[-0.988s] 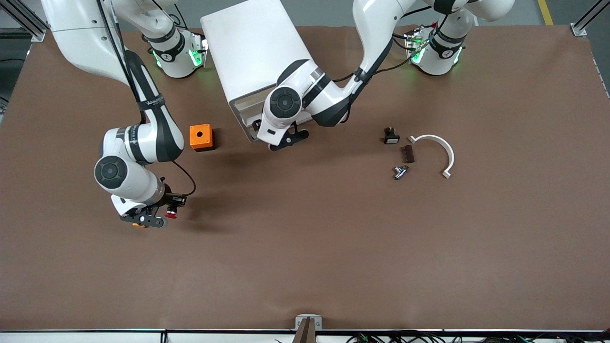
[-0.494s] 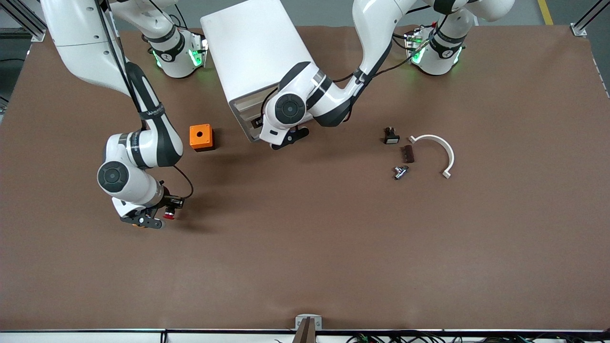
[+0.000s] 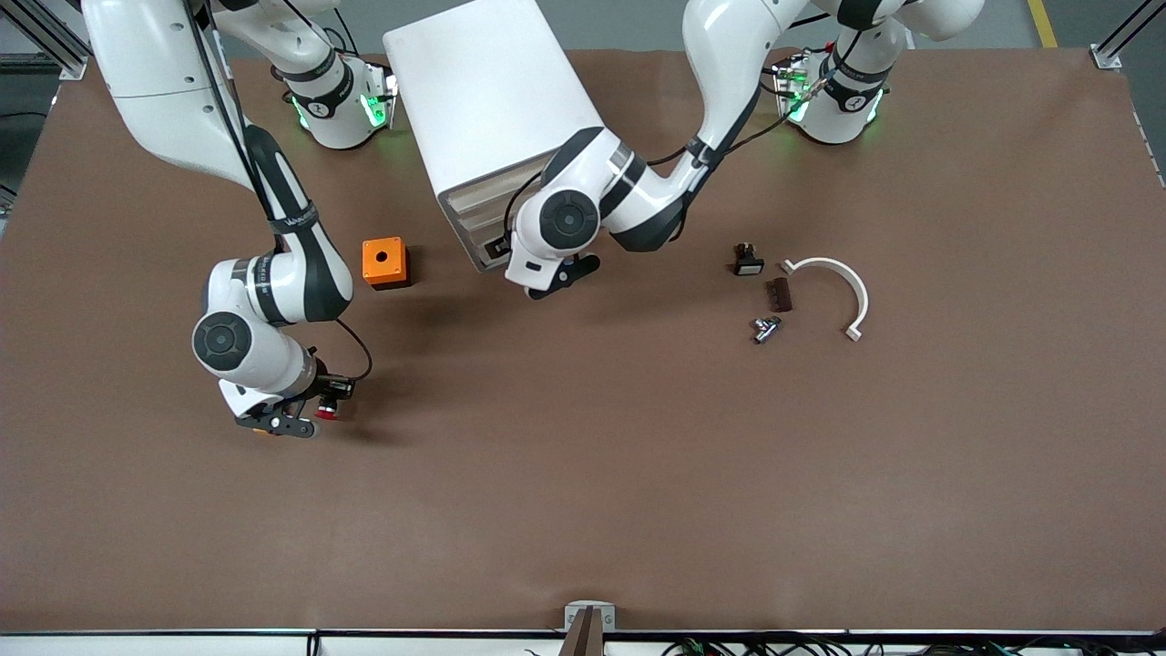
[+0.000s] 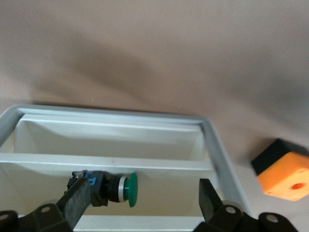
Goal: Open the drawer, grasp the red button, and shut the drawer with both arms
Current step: 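Carry the red button with the right gripper while the left gripper pushes the drawer shut, then lower the red button beside the yellow button while the left gripper withdraws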
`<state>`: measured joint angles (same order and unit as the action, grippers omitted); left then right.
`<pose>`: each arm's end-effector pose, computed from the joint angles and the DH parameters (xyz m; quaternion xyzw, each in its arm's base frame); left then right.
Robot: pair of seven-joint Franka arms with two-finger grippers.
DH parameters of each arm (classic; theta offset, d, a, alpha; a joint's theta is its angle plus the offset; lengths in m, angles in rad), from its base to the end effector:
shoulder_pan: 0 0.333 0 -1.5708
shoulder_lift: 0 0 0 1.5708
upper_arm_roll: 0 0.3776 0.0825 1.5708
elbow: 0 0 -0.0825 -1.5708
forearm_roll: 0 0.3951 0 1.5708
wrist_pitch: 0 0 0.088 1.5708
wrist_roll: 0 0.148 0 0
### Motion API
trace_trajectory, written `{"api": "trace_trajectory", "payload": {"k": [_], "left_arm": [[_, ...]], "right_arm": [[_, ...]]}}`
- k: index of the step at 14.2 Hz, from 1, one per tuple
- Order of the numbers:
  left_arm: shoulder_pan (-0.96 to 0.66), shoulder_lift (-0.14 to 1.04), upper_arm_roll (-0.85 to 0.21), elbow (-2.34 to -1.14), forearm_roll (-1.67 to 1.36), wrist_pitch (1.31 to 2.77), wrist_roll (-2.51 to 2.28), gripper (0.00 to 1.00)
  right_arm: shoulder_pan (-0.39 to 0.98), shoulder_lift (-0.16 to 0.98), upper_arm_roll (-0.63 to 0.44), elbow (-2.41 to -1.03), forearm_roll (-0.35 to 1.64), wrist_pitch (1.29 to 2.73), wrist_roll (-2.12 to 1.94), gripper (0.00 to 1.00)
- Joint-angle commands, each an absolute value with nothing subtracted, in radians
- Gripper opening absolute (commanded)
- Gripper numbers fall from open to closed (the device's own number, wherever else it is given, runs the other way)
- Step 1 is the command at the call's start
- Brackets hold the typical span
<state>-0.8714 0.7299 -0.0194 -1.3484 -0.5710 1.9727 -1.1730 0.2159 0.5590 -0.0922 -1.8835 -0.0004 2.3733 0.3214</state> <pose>0.4495 -0.6379 0.2979 0.9290 0.2589 -0.2486 0.0895 0.6599 0.0852 0.2077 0.9949 -0.0923 -0.0272 0.0315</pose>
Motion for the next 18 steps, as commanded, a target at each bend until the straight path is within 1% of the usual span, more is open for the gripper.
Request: {"api": "trace_trajectory", "payload": {"k": [1,4,7,9,14,15,16,17,18], "left_arm": [[-0.803,0.658,-0.012,-1.353,-0.574,1.957,-1.227,0.99],[-0.701,0.566,-0.012,-1.353,-0.545,1.913,-1.213,0.99],[-0.583,0.464,-0.012,-1.353,-0.511,1.832,-1.100,0.99],[-0.504,0.405,-0.012,-1.353,-0.480,1.745,-1.025,0.99],[-0.342,0.278,-0.012,-1.359,-0.306,1.461,-0.706,0.99],[-0.307,0.261,-0.014,-1.361,-0.275,1.427,-0.643,0.99],[-0.260,0.246,-0.014,-1.361,-0.259,1.399,-0.559,0.99],[-0.217,0.233,-0.012,-1.364,-0.253,1.385,-0.495,0.99],[-0.172,0.224,-0.012,-1.367,-0.236,1.367,-0.435,0.99]], "right_arm": [[0.196,0.558,-0.078,-1.887,-0.014,2.387,0.310,0.00],[0.196,0.566,-0.078,-1.888,-0.014,2.398,0.310,0.01],[0.187,0.568,-0.078,-1.887,-0.014,2.399,0.310,0.01],[0.187,0.569,-0.078,-1.887,-0.014,2.407,0.310,0.01],[0.187,0.581,-0.078,-1.885,-0.014,2.418,0.310,0.02],[0.189,0.581,-0.078,-1.885,-0.014,2.418,0.310,0.03],[0.189,0.583,-0.078,-1.885,-0.014,2.418,0.311,0.07],[0.189,0.583,-0.078,-1.884,-0.014,2.416,0.310,0.40],[0.189,0.583,-0.077,-1.884,-0.014,2.416,0.311,0.89]]}}
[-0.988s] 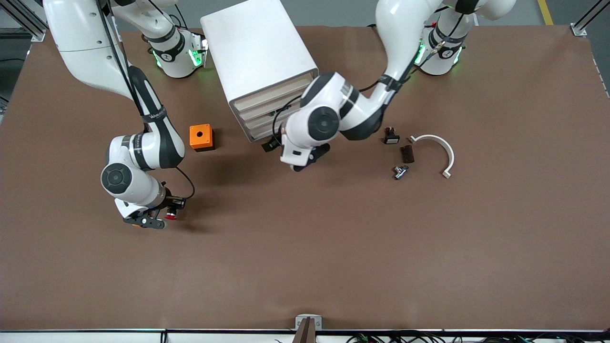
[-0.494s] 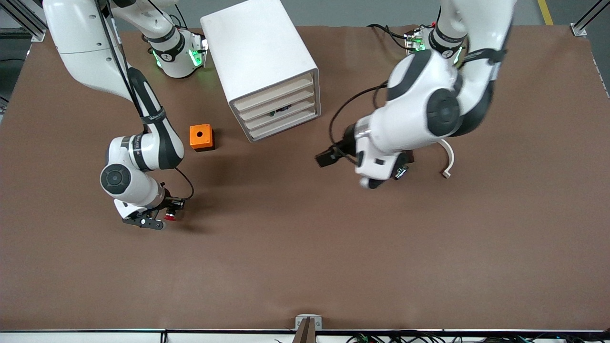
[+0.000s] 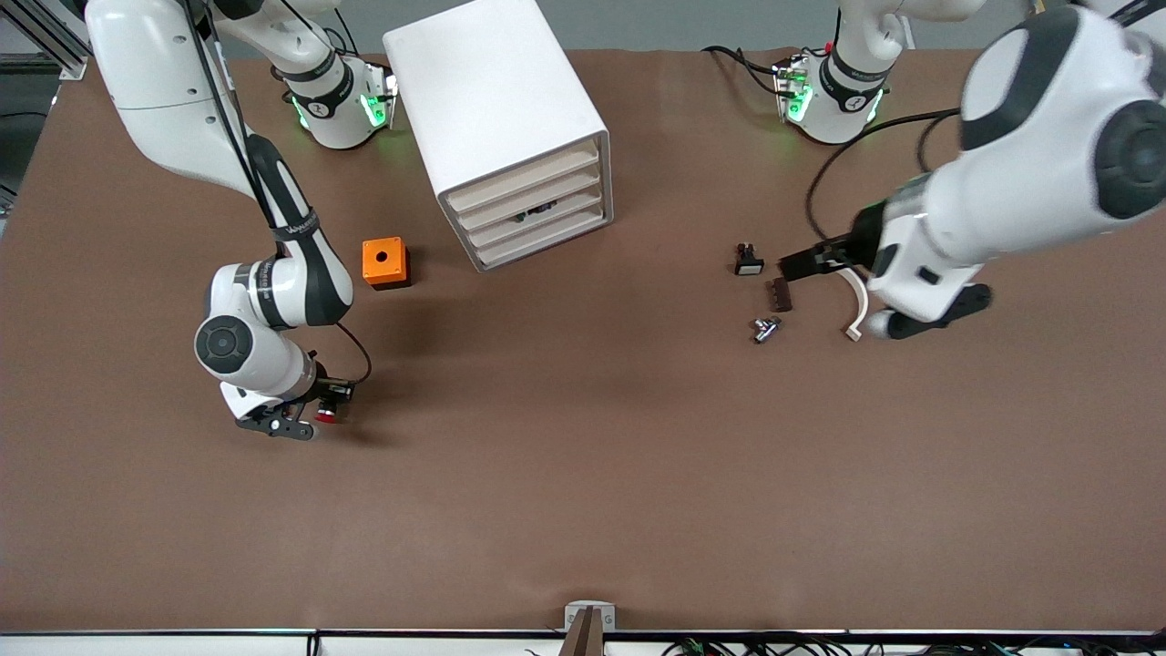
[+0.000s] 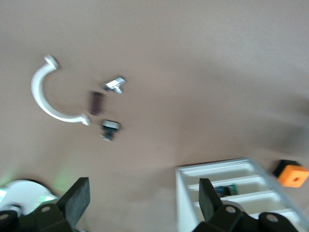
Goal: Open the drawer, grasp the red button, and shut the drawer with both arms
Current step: 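Lower the red button beside the yellow button while the left gripper withdraws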
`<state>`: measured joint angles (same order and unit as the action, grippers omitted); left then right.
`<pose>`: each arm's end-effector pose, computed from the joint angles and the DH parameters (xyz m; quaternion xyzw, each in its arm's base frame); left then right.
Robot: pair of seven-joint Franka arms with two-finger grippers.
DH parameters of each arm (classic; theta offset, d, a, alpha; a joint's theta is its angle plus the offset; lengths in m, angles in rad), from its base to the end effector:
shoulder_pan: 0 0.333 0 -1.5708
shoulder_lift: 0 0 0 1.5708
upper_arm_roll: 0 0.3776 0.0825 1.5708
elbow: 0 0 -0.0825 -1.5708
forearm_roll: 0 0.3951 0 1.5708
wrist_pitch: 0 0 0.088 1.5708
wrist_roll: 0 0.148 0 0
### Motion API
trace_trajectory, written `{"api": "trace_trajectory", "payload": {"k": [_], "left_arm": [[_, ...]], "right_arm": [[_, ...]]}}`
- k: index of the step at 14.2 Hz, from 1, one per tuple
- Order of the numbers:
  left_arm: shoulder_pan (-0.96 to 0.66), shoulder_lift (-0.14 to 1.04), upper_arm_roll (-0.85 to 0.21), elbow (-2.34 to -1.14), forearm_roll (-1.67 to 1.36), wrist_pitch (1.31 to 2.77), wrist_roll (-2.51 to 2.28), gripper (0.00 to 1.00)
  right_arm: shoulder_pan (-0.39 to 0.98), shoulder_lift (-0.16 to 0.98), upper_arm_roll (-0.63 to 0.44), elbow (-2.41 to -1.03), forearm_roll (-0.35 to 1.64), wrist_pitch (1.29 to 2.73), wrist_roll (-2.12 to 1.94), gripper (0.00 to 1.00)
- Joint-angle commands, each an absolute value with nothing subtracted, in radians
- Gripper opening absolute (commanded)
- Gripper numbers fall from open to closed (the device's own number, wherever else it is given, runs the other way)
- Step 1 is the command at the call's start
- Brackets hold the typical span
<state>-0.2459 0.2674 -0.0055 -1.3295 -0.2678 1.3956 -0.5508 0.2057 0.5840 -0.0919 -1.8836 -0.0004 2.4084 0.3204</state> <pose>0.6029 -0.1983 0.5907 0.9764 0.1372 -0.1439 0.0844 0.6628 0.0788 0.1938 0.9946 -0.0961 -0.0222 0.0312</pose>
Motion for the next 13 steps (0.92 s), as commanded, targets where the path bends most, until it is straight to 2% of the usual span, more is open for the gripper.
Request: {"api": "trace_trajectory", "payload": {"k": [1,6,13], "left_arm": [[-0.154,0.222,-0.012,-1.374,-0.204,1.355,-0.392,0.99],[-0.068,0.140,-0.018,-1.460,-0.135,1.359,-0.240,0.99],[-0.060,-0.101,0.002,-1.842,-0.112,1.638,-0.177,0.99]], "right_arm": [[0.192,0.583,-0.077,-1.884,-0.014,2.411,0.313,1.00],[0.192,0.562,-0.078,-1.878,-0.014,2.362,0.290,1.00],[0.184,0.454,-0.078,-1.734,-0.014,1.993,0.244,1.00]]}}
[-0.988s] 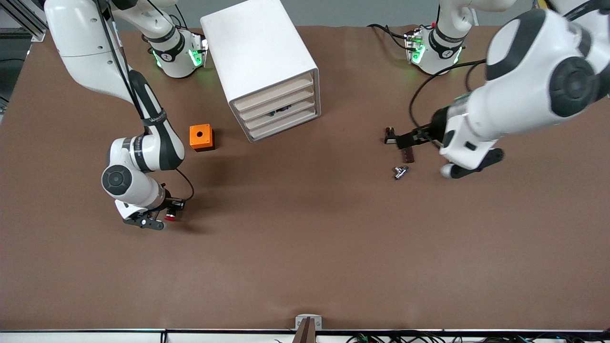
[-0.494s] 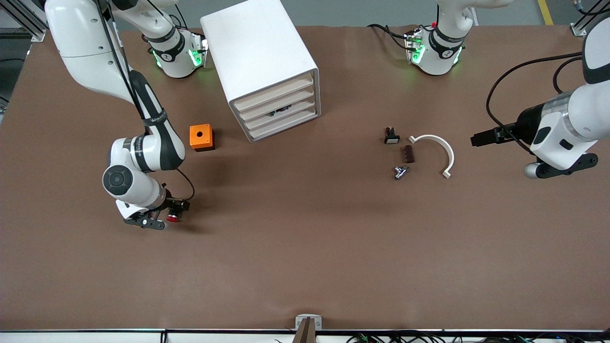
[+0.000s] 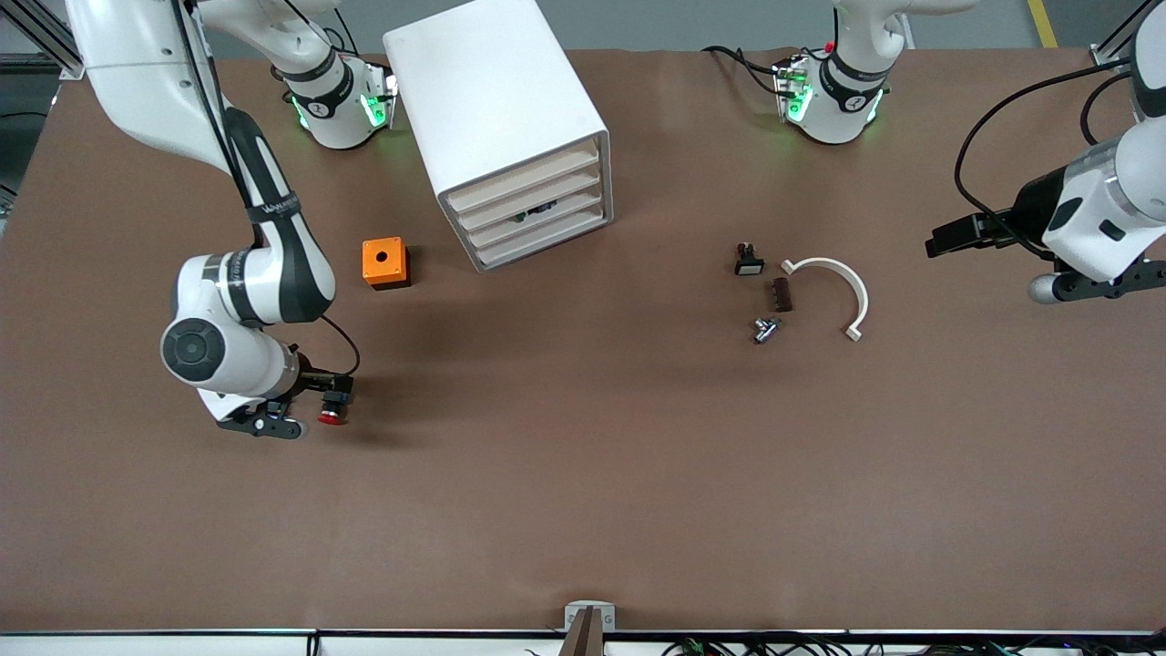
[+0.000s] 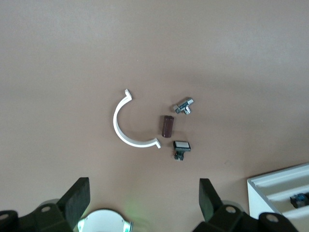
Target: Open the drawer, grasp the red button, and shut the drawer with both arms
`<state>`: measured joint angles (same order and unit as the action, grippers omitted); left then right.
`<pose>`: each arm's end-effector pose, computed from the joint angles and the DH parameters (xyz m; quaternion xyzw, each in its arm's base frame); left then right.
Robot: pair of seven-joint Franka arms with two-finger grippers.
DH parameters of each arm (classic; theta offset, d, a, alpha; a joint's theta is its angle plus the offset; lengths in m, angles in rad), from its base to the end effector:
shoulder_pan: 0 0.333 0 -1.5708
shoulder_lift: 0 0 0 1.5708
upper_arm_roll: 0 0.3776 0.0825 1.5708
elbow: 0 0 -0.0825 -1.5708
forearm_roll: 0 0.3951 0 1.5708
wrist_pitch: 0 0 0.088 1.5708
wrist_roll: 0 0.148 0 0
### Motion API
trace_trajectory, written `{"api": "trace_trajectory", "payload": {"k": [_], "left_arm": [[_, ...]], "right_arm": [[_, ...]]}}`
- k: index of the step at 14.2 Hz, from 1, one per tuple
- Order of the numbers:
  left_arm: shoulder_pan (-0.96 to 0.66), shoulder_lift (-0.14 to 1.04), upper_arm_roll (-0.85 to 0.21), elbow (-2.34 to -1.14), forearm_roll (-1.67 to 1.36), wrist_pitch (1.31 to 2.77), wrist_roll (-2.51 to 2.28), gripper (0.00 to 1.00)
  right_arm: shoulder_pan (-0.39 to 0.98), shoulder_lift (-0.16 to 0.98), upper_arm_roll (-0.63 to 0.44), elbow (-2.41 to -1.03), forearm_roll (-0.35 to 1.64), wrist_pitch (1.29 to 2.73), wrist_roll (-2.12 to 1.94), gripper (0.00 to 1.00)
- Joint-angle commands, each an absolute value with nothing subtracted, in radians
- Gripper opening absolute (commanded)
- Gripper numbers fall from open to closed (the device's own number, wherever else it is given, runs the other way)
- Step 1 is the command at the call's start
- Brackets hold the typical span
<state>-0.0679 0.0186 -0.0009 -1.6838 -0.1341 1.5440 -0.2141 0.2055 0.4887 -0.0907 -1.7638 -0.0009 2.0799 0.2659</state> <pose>0.5531 -0.0582 0.5803 0.9917 0.0757 -0.0876 0.0551 0.6653 0.0816 0.2830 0.9936 -0.0715 -0.0795 0.0377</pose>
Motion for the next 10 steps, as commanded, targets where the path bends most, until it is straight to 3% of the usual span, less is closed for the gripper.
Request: {"api": "trace_trajectory", "payload": {"k": [1,5,10], "left_arm": [[-0.046,-0.121,0.000,-1.865,-0.112,1.669,-0.167,0.99],[-0.044,-0.130,-0.008,-1.847,-0.092,1.753,-0.166,0.99],[-0.044,-0.051,-0.008,-1.686,-0.089,1.778,-0.169,1.00]], "right_arm": [[0.176,0.443,-0.078,-1.709,-0.014,1.941,0.233,1.00],[0.123,0.407,-0.078,-1.619,-0.014,1.780,0.132,1.00],[0.071,0.307,-0.077,-1.603,-0.012,1.701,0.080,1.00]]}}
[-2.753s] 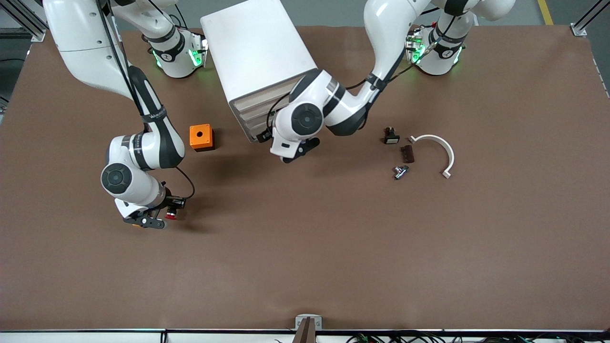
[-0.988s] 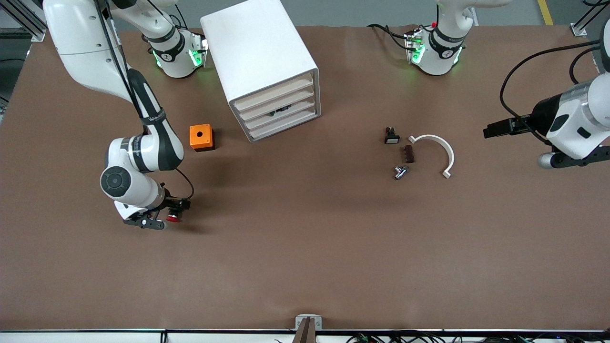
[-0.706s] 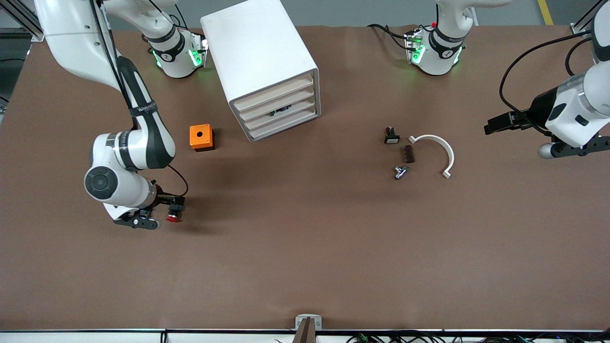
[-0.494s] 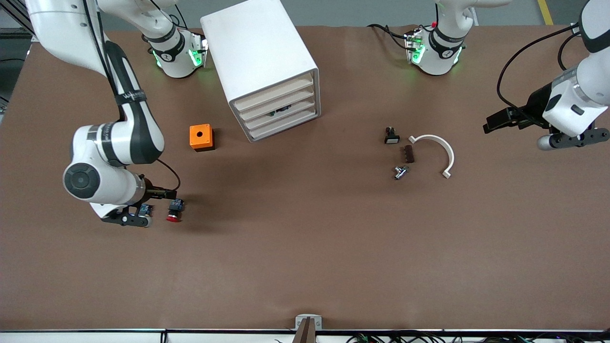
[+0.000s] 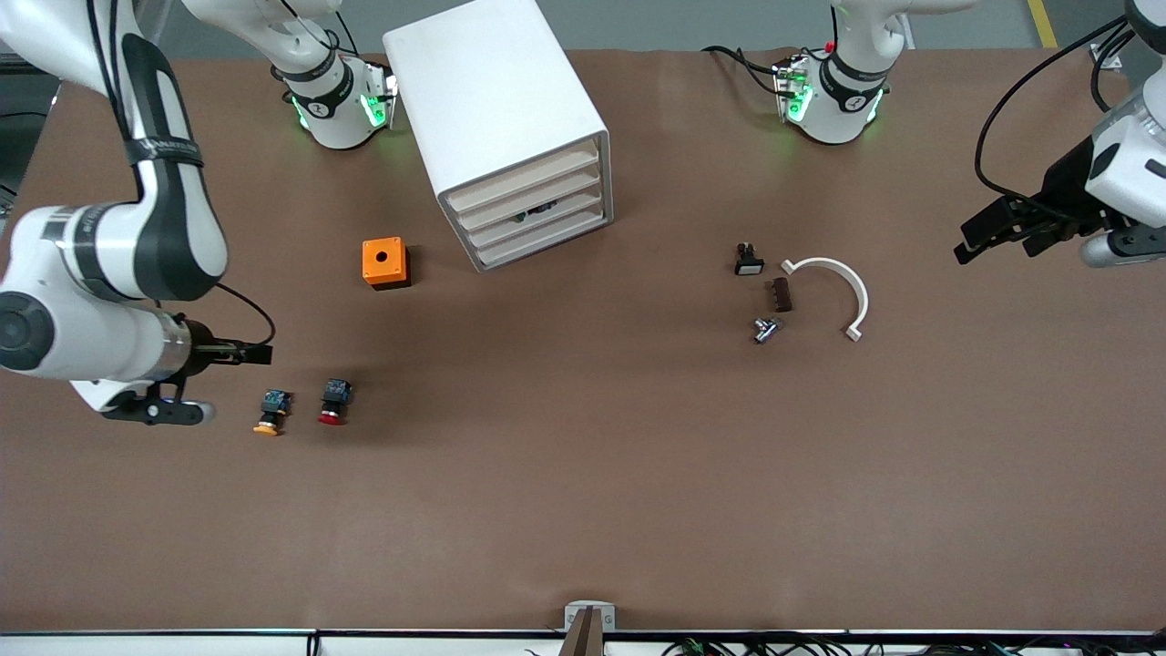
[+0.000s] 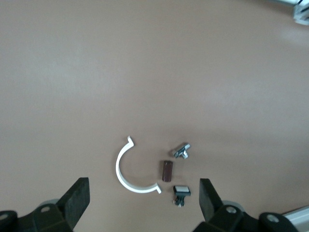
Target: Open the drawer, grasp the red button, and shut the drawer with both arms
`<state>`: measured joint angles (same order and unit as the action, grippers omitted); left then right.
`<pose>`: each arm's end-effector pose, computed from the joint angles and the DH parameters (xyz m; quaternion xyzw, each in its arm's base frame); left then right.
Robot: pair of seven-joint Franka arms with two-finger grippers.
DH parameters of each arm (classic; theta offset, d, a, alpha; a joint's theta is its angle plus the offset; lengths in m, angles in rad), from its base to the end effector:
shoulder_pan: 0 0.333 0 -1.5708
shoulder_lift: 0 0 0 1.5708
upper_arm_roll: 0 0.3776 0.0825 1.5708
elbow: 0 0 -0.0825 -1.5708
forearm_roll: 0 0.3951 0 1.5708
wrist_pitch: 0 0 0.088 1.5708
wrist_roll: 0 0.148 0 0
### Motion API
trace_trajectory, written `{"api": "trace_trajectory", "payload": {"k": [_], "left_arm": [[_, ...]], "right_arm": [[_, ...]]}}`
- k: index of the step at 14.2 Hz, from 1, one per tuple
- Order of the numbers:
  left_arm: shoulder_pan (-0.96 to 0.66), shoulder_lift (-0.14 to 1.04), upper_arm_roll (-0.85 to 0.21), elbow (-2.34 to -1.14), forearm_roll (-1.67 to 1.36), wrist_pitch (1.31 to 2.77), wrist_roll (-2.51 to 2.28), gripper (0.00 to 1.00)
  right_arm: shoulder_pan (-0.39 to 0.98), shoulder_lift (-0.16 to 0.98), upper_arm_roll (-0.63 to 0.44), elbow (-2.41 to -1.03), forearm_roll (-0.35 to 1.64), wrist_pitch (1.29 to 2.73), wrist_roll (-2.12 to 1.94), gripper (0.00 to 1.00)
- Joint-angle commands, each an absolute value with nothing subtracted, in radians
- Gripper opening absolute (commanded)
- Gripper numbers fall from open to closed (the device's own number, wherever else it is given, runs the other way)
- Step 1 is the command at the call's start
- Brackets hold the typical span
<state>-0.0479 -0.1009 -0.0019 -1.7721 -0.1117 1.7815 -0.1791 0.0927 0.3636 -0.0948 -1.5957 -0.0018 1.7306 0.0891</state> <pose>0.5479 -0.0415 0.6228 0.9943 0.0730 0.0484 0.0610 0.6603 0.0054 0.4201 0.9924 -0.0439 -0.1124 0.0228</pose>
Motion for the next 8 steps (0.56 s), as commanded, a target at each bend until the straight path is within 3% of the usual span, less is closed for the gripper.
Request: {"api": "trace_trajectory", "payload": {"k": [1,8], "left_arm": [[-0.046,-0.022,-0.009,-1.640,-0.089,1.776,-0.172,1.00],[-0.049,0.052,-0.009,-1.520,-0.067,1.706,-0.173,1.00]], "right_arm": [[0.071,0.289,-0.077,-1.603,-0.012,1.694,0.080,1.00],[-0.008,0.163,-0.077,-1.603,0.003,1.597,-0.020,1.00]]}}
